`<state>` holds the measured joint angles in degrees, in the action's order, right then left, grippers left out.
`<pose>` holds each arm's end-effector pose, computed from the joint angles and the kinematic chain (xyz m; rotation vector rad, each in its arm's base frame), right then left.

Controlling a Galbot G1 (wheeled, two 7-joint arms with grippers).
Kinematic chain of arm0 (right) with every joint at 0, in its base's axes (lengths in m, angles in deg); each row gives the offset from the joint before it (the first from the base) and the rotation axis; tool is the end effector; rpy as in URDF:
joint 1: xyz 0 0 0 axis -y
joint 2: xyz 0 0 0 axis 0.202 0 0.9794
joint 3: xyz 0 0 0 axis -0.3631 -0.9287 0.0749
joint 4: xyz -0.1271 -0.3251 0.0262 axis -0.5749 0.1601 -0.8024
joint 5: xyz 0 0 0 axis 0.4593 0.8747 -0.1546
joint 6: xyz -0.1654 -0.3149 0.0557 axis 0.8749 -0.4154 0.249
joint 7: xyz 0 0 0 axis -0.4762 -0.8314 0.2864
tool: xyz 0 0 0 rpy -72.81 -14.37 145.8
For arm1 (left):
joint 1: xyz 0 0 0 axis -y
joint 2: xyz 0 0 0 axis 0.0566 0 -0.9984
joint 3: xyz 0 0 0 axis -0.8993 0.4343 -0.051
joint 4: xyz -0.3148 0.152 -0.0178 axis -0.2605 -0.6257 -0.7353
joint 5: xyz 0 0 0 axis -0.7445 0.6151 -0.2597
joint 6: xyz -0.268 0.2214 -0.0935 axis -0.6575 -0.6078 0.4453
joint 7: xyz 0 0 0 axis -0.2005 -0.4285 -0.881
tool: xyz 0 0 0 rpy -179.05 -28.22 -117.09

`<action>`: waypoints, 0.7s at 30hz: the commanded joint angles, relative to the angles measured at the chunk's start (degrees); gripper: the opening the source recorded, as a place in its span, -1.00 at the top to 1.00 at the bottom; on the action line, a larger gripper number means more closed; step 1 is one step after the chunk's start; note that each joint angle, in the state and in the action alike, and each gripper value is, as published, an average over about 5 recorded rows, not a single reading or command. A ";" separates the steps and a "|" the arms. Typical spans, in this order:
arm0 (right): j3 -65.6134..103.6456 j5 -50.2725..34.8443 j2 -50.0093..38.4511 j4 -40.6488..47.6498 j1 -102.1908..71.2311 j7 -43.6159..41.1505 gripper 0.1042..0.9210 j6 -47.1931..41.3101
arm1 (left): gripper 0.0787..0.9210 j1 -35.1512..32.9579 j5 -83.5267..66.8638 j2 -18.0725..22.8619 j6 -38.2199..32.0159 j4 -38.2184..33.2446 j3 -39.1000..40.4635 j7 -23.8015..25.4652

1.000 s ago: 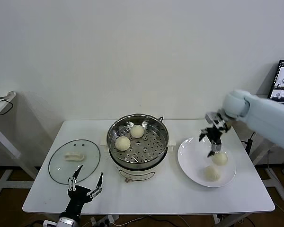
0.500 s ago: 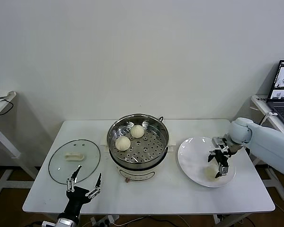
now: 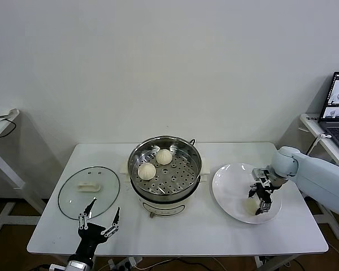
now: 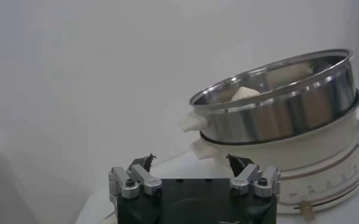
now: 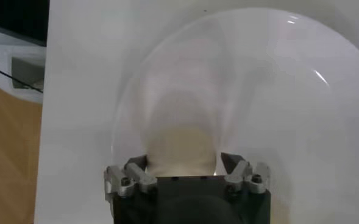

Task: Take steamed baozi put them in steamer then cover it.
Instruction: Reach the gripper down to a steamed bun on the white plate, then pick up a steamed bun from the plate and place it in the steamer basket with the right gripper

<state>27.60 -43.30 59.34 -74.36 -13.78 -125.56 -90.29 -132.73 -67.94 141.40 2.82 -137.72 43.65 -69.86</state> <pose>0.5129 -0.1897 -0.2311 1.3400 -1.2655 1.1935 0.1364 0.0510 -0.3269 -0.2360 -2.9799 -0.5456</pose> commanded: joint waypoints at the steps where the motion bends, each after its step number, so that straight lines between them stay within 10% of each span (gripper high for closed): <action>1: 0.64 0.48 -0.48 -1.25 1.66 0.09 -0.33 0.31 | -0.77 0.07 0.00 -0.02 -0.03 -0.12 -0.06 -0.02; 21: -14.18 -3.33 22.99 -10.71 42.84 -4.64 -0.34 27.02 | -0.77 0.55 -0.12 -0.69 0.04 -0.76 0.30 -0.13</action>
<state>18.04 -46.60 71.26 -82.75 16.08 -129.19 -75.24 -132.13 -68.05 140.78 2.77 -138.38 44.03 -69.95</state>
